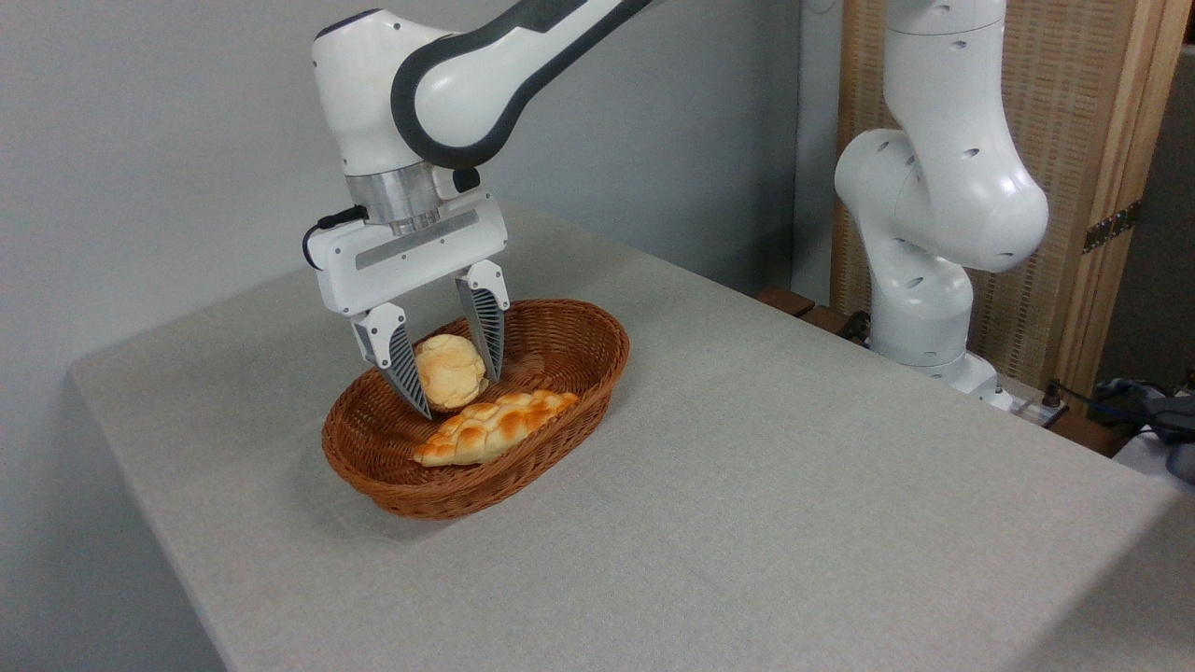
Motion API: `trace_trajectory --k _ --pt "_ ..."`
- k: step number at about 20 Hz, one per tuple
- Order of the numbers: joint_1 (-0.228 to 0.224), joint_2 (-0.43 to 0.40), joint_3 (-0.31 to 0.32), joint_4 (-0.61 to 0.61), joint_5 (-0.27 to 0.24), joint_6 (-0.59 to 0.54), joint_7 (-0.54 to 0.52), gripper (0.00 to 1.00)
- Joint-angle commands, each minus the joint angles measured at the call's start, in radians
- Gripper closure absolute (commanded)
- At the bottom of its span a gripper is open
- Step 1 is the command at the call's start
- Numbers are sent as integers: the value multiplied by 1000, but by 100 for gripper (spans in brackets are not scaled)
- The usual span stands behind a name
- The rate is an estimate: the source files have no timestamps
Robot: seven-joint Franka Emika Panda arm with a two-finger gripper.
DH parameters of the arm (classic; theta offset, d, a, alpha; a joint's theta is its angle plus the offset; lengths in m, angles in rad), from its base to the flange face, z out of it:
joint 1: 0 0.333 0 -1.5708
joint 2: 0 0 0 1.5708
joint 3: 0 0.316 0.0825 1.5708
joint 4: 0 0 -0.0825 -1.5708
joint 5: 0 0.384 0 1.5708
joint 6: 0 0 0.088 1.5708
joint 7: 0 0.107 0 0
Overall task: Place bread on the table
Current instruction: 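Close the gripper on the round bun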
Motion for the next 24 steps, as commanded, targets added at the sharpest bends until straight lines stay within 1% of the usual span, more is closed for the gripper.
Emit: trace_trajectory --k 1,5,9,10,13,15,20,22,24 --pt "-2 -10 -15 -6 -30 20 -11 0" --pt "-2 -13 -15 -4 -47 20 -24 0" --pt "-2 -13 -16 -4 -45 20 -24 0" --pt "-2 -13 -16 -4 -45 20 -24 8" --pt "-2 -13 -16 -4 -45 19 -12 53" --pt "-2 -13 -16 -4 -44 17 -11 64" --pt "-2 -13 -16 -4 -42 15 -8 64" --pt "-2 -15 -16 -4 -41 14 -6 62" --pt "-2 -15 -16 -4 -38 12 -3 62"
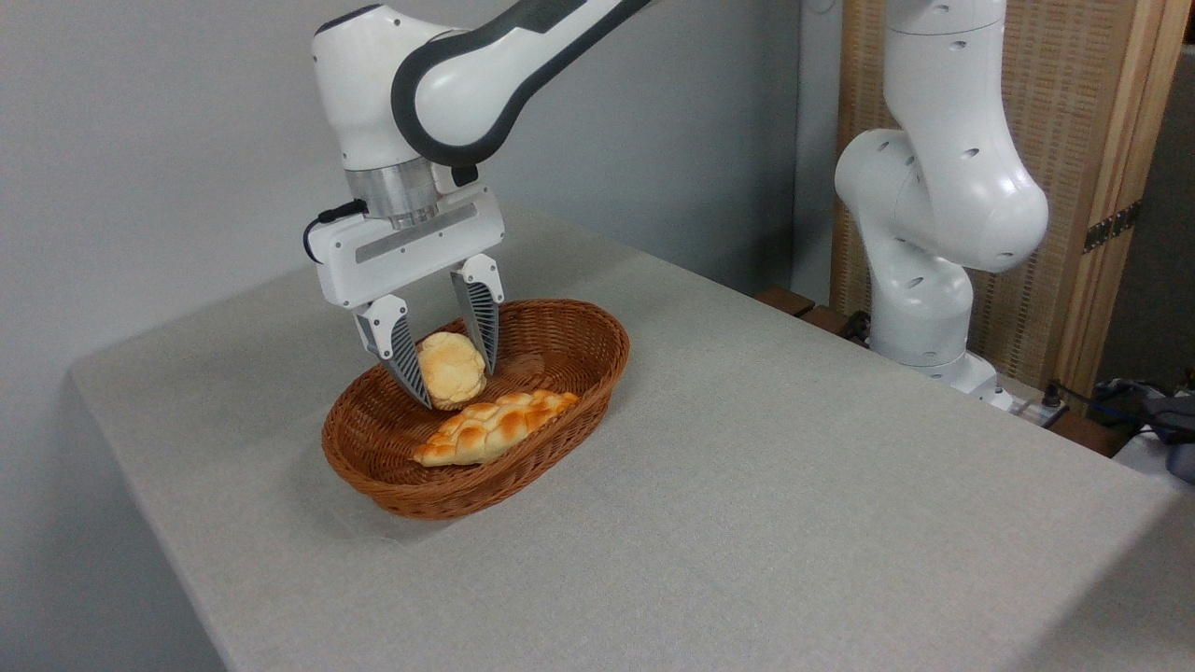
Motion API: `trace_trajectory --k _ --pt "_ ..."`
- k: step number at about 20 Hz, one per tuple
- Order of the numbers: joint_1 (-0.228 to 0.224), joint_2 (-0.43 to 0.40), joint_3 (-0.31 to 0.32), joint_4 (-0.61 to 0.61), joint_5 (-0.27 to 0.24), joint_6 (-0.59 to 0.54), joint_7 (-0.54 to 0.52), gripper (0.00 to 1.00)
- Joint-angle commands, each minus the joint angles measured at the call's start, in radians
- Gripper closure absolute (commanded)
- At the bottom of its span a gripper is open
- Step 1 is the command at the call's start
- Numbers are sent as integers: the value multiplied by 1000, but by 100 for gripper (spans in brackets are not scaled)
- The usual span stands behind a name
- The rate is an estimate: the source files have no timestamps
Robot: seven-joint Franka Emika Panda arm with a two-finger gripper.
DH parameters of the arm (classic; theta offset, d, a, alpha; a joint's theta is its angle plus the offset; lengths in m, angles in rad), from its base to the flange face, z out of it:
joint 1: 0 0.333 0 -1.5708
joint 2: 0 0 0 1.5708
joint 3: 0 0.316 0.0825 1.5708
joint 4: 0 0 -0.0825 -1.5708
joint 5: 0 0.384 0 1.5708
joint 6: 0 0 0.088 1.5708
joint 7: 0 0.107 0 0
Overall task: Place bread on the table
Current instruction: 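Close the gripper on the round bun, then lift the bun out of the basket and carry it beside the basket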
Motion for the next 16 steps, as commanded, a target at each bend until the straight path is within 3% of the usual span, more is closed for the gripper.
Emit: trace_trajectory --k 1,13,16 --pt "0 -16 -1 -7 -6 9 9 62" --pt "13 -35 9 19 -19 -4 17 62" --pt "23 -39 34 86 -34 -78 19 62"
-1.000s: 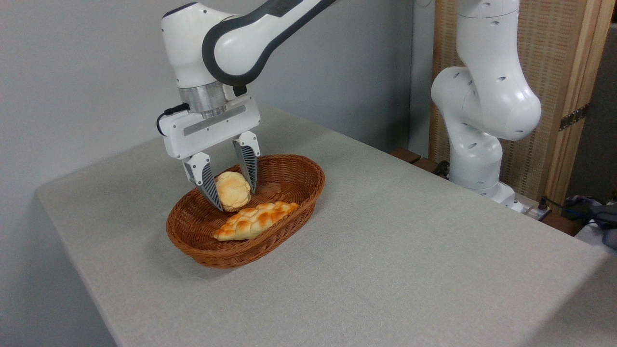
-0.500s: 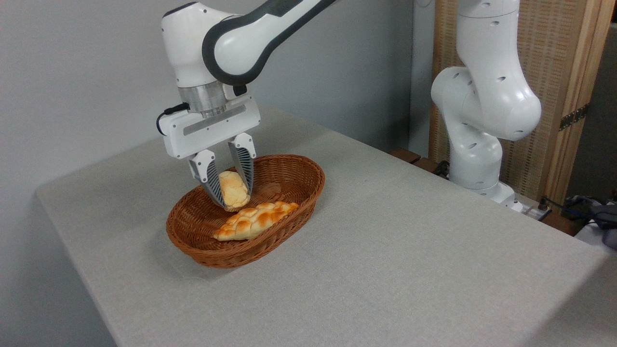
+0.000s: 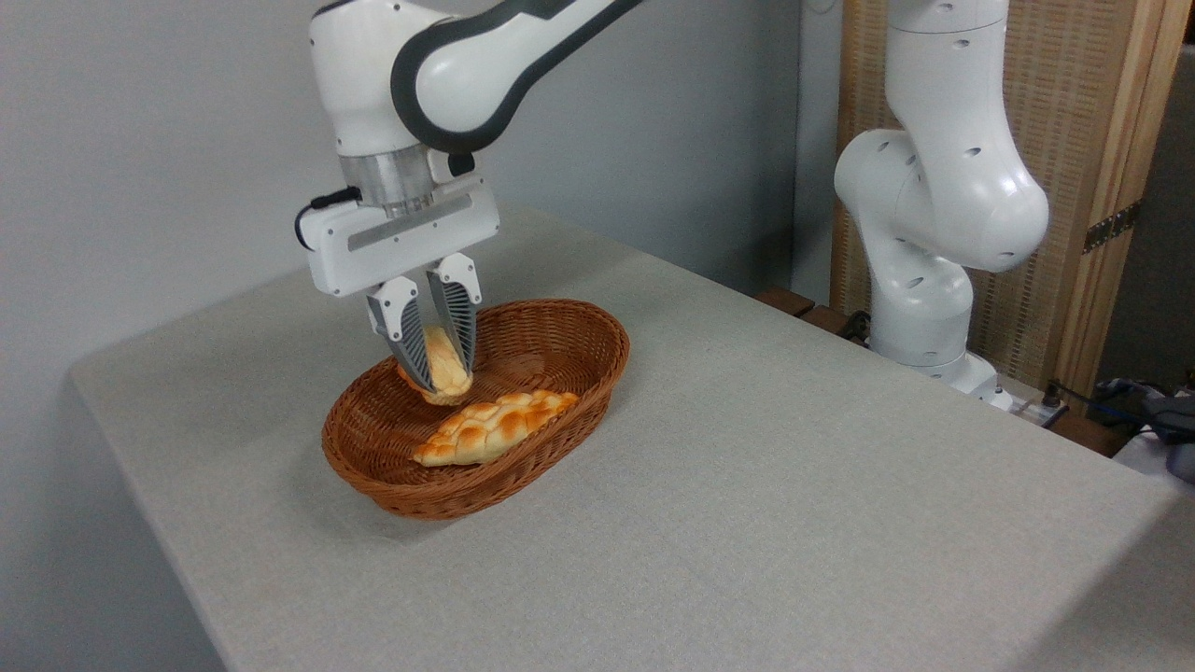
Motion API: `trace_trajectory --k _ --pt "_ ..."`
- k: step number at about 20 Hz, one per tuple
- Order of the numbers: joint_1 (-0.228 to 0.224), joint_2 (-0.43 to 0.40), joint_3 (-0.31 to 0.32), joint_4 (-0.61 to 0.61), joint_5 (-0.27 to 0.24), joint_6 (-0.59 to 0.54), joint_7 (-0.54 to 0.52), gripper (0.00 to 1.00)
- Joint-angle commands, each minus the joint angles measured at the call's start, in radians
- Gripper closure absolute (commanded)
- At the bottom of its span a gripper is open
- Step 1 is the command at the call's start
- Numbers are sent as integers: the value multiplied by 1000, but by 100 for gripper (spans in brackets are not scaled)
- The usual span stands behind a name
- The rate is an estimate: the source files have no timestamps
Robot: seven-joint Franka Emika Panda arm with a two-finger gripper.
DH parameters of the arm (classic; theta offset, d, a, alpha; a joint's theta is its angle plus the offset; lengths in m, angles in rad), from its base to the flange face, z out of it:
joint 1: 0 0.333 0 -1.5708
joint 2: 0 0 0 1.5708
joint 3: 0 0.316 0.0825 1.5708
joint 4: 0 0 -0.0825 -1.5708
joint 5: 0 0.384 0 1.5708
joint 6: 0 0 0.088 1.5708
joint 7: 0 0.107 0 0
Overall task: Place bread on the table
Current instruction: 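Lift the bun out of the basket and carry it beside the basket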
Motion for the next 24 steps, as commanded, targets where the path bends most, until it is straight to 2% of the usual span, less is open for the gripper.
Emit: trace_trajectory --k 1,2,3,4,8,10,12,14,16,19,21,24 --pt "12 -20 34 81 -39 -92 0 53" --pt "13 -22 36 98 -60 -107 -11 50" --pt "13 -23 45 113 -66 -121 -14 53" --pt "13 -40 74 124 -71 -141 -17 54" --pt "32 -109 172 199 -157 -291 -68 54" --pt "43 -112 223 277 -175 -401 -85 54" --pt "43 -112 257 315 -177 -454 -94 54" --pt "43 -112 295 336 -185 -477 -118 54" --pt "43 -114 344 357 -221 -497 -147 53" --pt "44 -117 398 362 -228 -502 -268 52" --pt "44 -117 444 365 -257 -502 -301 51" --pt "44 -129 497 366 -273 -502 -376 50"
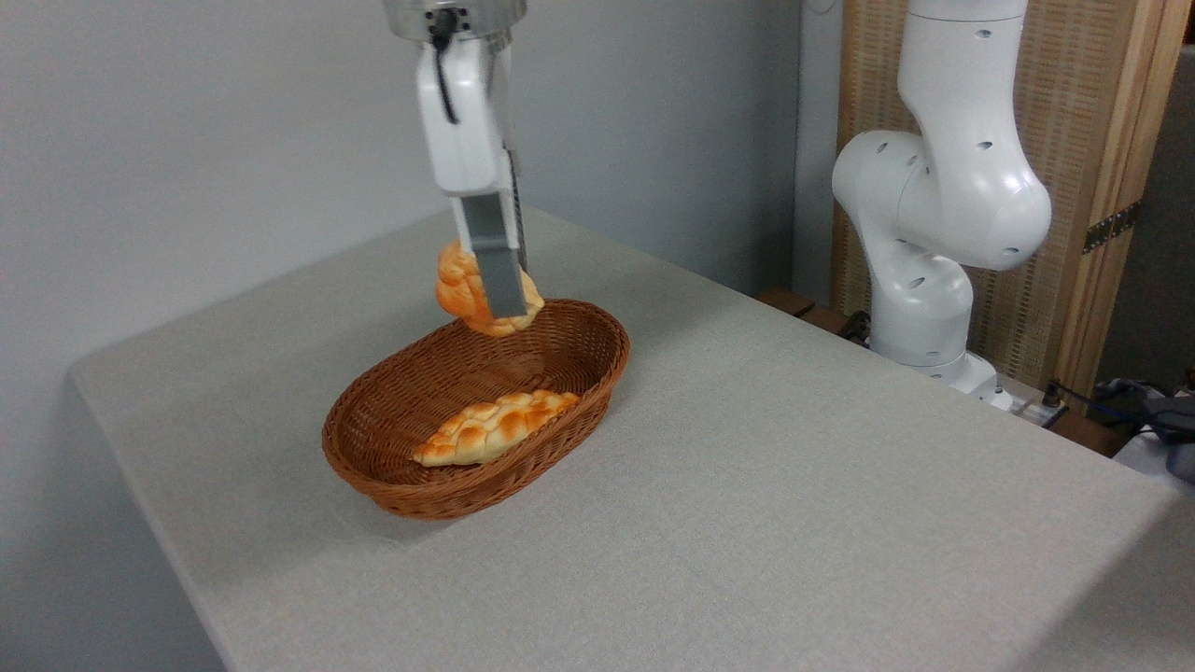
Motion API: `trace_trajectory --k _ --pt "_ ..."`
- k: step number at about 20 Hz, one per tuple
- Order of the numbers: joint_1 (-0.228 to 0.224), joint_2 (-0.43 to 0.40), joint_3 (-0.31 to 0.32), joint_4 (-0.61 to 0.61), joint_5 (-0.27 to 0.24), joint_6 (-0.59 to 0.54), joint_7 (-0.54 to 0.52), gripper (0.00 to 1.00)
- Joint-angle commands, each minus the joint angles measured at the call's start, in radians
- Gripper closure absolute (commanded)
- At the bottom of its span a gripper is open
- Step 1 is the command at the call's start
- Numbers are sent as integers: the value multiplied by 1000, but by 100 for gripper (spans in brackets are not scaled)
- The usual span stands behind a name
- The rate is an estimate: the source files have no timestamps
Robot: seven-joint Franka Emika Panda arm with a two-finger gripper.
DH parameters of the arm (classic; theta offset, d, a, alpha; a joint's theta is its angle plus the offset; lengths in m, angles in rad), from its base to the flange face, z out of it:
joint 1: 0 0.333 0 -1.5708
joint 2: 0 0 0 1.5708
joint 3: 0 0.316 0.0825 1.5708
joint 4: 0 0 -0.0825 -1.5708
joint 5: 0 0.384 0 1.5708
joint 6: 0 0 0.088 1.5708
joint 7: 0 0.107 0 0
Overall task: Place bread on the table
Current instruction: 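Lift the bun out of the basket and carry it beside the basket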
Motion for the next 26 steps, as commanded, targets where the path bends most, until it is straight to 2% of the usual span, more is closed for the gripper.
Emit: trace_trajectory --k 1,3,4,7,9,11,13,18,22,24,26 --pt "-8 -7 85 28 -58 -30 -124 47" --pt "-8 -7 109 28 -124 -28 -158 45" --pt "-8 -7 109 28 -128 -28 -171 45" --pt "-9 -7 102 28 -131 -27 -310 44" --pt "-9 -7 102 28 -128 -27 -321 36" --pt "-9 -7 100 27 -128 -28 -323 33" --pt "-9 -7 103 27 -123 -28 -323 23" --pt "-2 -10 141 28 -121 -39 -320 6" --pt "0 -10 141 28 -120 -39 -320 5" --pt "0 -10 143 27 -120 -41 -320 0" --pt "0 -10 143 28 -120 -53 -320 0"
